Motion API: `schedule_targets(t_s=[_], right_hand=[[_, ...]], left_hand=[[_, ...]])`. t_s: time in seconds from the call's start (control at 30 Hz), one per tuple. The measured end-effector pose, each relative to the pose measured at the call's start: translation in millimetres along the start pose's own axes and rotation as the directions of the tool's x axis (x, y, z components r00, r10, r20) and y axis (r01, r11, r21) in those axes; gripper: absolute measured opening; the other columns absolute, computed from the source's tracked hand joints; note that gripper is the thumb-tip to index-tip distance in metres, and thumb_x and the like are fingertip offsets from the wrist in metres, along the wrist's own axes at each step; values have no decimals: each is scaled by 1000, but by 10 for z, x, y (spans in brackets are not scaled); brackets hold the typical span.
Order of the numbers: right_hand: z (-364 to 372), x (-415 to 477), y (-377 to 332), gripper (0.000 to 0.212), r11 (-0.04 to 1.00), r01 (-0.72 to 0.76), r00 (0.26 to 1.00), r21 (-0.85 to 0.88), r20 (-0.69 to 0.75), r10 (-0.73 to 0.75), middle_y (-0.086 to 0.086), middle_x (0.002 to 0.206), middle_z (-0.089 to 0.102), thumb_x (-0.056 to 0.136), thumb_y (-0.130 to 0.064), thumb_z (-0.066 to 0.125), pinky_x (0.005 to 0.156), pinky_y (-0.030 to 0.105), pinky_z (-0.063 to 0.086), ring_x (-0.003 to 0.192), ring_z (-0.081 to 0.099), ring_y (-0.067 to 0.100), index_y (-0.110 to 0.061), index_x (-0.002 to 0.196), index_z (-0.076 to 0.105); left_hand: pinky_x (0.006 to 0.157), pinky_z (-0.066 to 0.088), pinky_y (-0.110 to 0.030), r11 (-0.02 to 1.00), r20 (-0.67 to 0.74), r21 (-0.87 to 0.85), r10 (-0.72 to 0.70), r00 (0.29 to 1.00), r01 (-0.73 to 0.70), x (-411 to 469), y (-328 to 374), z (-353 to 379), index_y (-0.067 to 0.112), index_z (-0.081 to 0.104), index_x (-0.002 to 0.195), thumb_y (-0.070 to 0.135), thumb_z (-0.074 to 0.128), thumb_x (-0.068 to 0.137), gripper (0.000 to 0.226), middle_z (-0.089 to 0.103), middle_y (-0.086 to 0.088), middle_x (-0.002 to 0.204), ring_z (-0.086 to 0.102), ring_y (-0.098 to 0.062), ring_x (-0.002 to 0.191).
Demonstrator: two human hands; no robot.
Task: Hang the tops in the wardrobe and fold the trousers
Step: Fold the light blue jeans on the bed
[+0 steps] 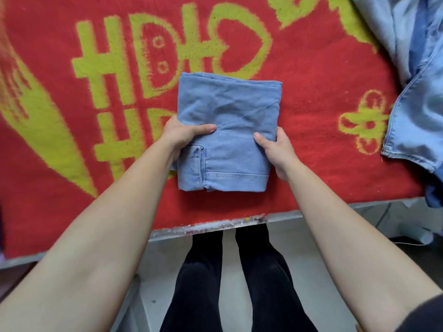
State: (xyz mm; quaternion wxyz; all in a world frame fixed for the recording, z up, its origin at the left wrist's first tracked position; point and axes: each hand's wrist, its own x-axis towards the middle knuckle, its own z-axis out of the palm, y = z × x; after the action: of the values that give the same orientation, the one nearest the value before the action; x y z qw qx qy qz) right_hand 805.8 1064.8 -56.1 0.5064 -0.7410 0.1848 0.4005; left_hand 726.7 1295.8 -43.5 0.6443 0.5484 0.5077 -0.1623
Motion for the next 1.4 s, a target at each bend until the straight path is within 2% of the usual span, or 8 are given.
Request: schedule_targets(t_s=[0.13,0.23,0.53,0.9,1.0,1.13,1.27,1.4], right_hand=[[-151,-104,-217,41,990,-84,985,110,162,66,3,116,73,89,2,63,95,37,54,106,69,19,-18,124,58],[-246,-353,-504,51,987,-102,968,123,242,70,6,126,69,88,3,52,95,37,52,111,66,22,-15,136,54],[-459,-1531,-1850,57,970,-207,795,130,600,89,6,117,69,84,-63,39,87,43,42,103,66,29,-38,130,61],[-26,-3089,-3100,96,998,59,579,-9,815,-27,15,135,63,66,-91,49,97,54,47,122,62,34,-38,146,45],[282,-3457,-3128,81,982,179,489,-62,872,-34,12,128,68,74,-86,46,90,49,50,113,67,32,-38,140,52],[721,-4009,-2859,47,939,312,345,-143,938,28,10,119,59,81,-45,61,75,39,43,94,56,29,-39,127,65],[1139,-4682,-2307,76,908,395,210,-138,976,56,13,134,63,77,13,43,78,33,42,108,54,30,-37,132,59],[1385,-5560,-1731,84,846,504,82,-172,985,151,19,119,61,76,20,39,81,34,43,105,51,30,-29,145,49]], left_hand=[[56,55,-28,979,130,-73,-180,975,191,-297,8,-40,21,78,88,29,86,65,26,77,1,87,74,-17,73],[74,49,-33,955,223,-68,-266,938,287,-589,1,-208,29,73,102,46,74,65,41,75,2,98,69,-21,87],[87,54,-45,796,243,-595,44,969,113,-2024,696,-826,23,58,134,73,47,87,70,67,-9,128,66,-30,114],[73,50,-36,795,-90,-534,285,954,-288,-4359,948,-1617,34,63,122,60,51,84,48,69,-6,108,67,-26,85],[67,45,-32,696,-259,-582,332,907,-421,-4940,563,-1663,37,75,95,38,57,76,26,64,-6,92,62,-22,70],[63,50,-31,614,-519,-536,301,800,-579,-5578,-171,-1578,43,57,129,13,64,77,60,70,-11,112,64,-26,77],[74,53,-36,544,-699,-509,191,689,-667,-6332,-884,-1339,34,51,139,5,65,77,70,72,-4,114,67,-25,91],[73,51,-34,469,-818,-479,69,571,-742,-7259,-1623,-1138,43,58,126,8,72,67,70,71,-1,113,66,-24,94]])
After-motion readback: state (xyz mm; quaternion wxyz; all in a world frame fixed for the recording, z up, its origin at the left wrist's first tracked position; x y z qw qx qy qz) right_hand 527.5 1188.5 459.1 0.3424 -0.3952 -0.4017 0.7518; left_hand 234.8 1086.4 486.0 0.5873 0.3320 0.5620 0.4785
